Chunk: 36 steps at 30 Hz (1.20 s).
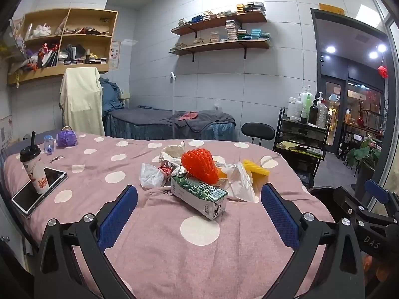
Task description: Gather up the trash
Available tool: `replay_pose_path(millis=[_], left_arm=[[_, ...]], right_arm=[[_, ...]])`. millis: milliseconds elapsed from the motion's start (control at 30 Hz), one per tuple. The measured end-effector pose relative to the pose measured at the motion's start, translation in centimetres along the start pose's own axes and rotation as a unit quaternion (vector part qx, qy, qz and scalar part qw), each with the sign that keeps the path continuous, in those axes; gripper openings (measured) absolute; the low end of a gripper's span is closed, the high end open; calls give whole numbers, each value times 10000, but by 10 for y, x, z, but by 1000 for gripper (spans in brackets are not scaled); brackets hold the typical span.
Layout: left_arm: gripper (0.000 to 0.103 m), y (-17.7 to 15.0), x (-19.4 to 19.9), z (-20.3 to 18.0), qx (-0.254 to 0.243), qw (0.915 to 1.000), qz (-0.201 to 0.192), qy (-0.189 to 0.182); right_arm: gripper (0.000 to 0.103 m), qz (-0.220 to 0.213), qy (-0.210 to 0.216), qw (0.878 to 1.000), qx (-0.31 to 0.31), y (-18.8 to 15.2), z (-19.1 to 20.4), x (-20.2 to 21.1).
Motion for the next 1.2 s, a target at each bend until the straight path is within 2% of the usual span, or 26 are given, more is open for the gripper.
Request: replay_pose_path(millis=[1200], left_arm=[[97, -3, -3, -3, -88, 9998, 187, 16]], right_arm=[[98, 134, 90, 9996, -223, -6, -3, -6]])
Point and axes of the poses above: each gripper's, at about its wrist camera, not at the fingertips, and x roughly against the way its jaws point, z to its left, y to its top, the point moved 4 cm from there along -x, roughly the way its jaws point, and after that the axes turned 3 degrees about -x, right-handed, at the moved point
